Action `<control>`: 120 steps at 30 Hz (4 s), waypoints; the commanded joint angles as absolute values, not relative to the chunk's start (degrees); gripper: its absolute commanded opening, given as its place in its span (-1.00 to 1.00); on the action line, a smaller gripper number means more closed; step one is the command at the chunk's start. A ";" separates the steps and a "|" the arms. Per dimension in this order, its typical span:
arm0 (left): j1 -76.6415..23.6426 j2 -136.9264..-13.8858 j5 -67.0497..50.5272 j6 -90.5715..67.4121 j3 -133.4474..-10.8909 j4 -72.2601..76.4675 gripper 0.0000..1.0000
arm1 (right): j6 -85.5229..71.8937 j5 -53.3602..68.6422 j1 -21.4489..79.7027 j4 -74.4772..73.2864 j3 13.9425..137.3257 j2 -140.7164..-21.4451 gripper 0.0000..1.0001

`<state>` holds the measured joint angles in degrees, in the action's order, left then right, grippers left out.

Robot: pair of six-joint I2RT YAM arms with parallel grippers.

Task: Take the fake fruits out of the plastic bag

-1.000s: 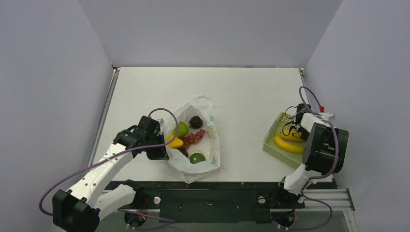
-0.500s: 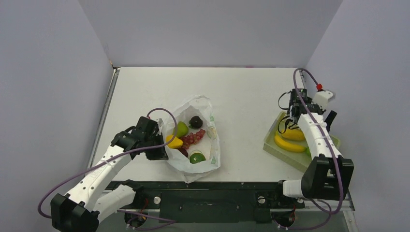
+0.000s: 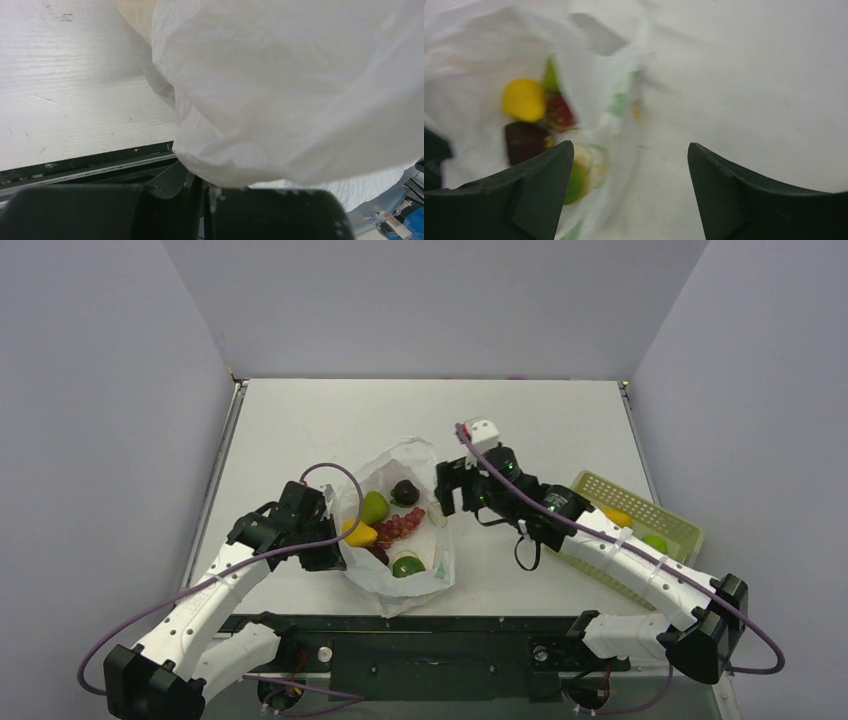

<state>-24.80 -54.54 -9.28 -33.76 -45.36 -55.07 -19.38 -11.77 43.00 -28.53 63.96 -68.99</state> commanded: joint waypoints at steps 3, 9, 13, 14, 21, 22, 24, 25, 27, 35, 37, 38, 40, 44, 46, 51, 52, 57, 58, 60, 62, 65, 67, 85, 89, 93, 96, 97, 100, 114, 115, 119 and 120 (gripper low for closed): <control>-24.27 -53.02 -9.07 -35.44 -45.93 -55.80 -1.00 | -14.29 14.00 55.22 -11.59 65.51 -74.47 0.51; -23.93 -51.19 -8.84 -35.77 -44.87 -57.27 -1.00 | -7.90 17.46 58.76 -9.39 70.25 -87.66 0.36; -23.83 -50.54 -8.38 -36.36 -44.84 -57.60 -1.00 | -7.77 17.35 58.80 -8.54 72.45 -96.24 0.29; -23.82 -50.19 -8.03 -36.42 -45.07 -57.80 -1.00 | -8.43 16.75 58.80 -8.00 72.76 -97.07 0.25; -23.73 -49.92 -8.12 -36.65 -44.97 -58.14 -1.00 | -6.96 0.73 59.94 -5.33 69.33 -100.51 0.14; -23.73 -49.88 -8.12 -36.72 -44.99 -58.16 -1.00 | -5.81 -2.92 59.94 -4.10 67.19 -100.09 0.15; -23.73 -49.65 -8.11 -36.78 -44.84 -58.18 -1.00 | -2.76 -5.90 59.90 -2.54 64.04 -98.79 0.17; -23.77 -49.55 -8.10 -36.85 -44.76 -58.18 -1.00 | 0.12 -6.38 59.97 -2.13 62.46 -98.17 0.20; -23.74 -49.50 -8.09 -36.91 -44.78 -58.12 -1.00 | 4.39 -7.84 59.85 -0.94 60.11 -97.27 0.25; -23.64 -49.83 -8.47 -37.25 -44.46 -57.51 -1.00 | 18.35 -8.70 58.55 -3.43 62.57 -100.00 0.50; -23.64 -49.95 -8.55 -37.09 -44.58 -57.55 -1.00 | 20.93 -7.14 58.46 -3.46 63.90 -101.41 0.51; -23.69 -50.04 -8.63 -37.04 -44.63 -57.60 -1.00 | 21.49 -6.69 58.49 -3.40 64.34 -102.48 0.51; -23.65 -50.09 -8.78 -36.96 -44.70 -57.72 -1.00 | 22.75 -4.82 58.28 -3.61 65.98 -104.39 0.52; -23.65 -50.18 -9.05 -36.65 -44.86 -58.33 -1.00 | 24.05 -0.96 58.31 -4.56 69.43 -107.98 0.50; -23.64 -50.21 -9.26 -36.42 -44.98 -58.55 -1.00 | 24.03 -0.56 58.31 -4.71 70.42 -109.67 0.49; -23.69 -50.76 -9.76 -35.94 -44.80 -58.71 -1.00 | 24.25 1.95 58.12 -5.86 71.63 -113.02 0.40; -23.65 -51.03 -9.98 -35.79 -44.73 -58.58 -1.00 | 24.01 2.29 58.02 -6.08 71.57 -113.29 0.36; -23.64 -51.75 -10.35 -35.42 -44.28 -58.13 -1.00 | 22.85 3.44 57.28 -6.49 71.47 -114.65 0.16; -23.64 -51.76 -10.45 -35.37 -44.29 -58.11 -1.00 | 22.90 3.56 57.29 -6.74 71.46 -114.59 0.02; -23.69 -51.70 -10.41 -35.35 -44.36 -58.10 -1.00 | 23.07 3.49 57.28 -7.75 71.66 -114.49 -0.26; -23.65 -51.68 -10.26 -35.38 -44.36 -58.03 -1.00 | 23.08 2.88 57.37 -8.04 71.42 -113.73 -0.44; -23.64 -51.48 -10.08 -35.57 -44.29 -57.96 -1.00 | 23.20 1.06 57.71 -7.96 70.60 -110.99 -0.60; -23.64 -51.28 -9.80 -35.74 -44.24 -58.00 -1.00 | 23.20 0.68 57.86 -9.08 70.91 -109.41 -0.66; -23.42 -51.63 -6.48 -36.18 -46.25 -56.41 -1.00 | 19.54 -1.14 59.89 -15.44 64.02 -91.06 -1.00; -23.23 -51.77 -6.50 -36.37 -45.92 -55.57 -1.00 | 15.38 2.35 60.22 -15.49 63.16 -85.46 -1.00; -23.16 -51.76 -6.55 -36.59 -45.57 -54.85 -1.00 | 10.75 5.25 60.33 -15.00 62.83 -78.74 -1.00; -23.04 -51.92 -6.69 -36.54 -45.37 -54.25 -1.00 | 7.10 6.43 60.37 -15.09 62.89 -73.73 -1.00; -22.99 -52.02 -6.73 -36.51 -45.38 -54.19 -1.00 | 6.62 6.42 60.36 -15.45 63.01 -71.32 -1.00; -22.70 -52.84 -6.85 -35.80 -45.59 -53.83 -1.00 | 5.19 3.74 60.25 -17.49 62.45 -66.20 -1.00; -21.86 -54.12 -8.59 -34.60 -45.99 -52.36 -1.00 | 4.58 -29.19 49.08 -32.36 51.52 -41.57 -1.00; -21.70 -54.09 -8.85 -34.57 -45.98 -52.27 -1.00 | 5.25 -29.86 47.35 -34.50 51.00 -41.13 -1.00; -21.41 -54.02 -10.26 -34.27 -45.66 -51.68 -1.00 | 9.67 -28.29 34.90 -37.86 47.23 -41.38 -1.00; -21.39 -54.04 -10.49 -34.14 -45.52 -51.68 -1.00 | 10.77 -27.15 30.70 -38.18 46.13 -41.66 -1.00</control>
<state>-21.96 -54.19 -8.43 -35.29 -44.38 -54.43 6.11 -24.77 40.47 -33.87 49.45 -41.01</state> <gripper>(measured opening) 0.003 0.242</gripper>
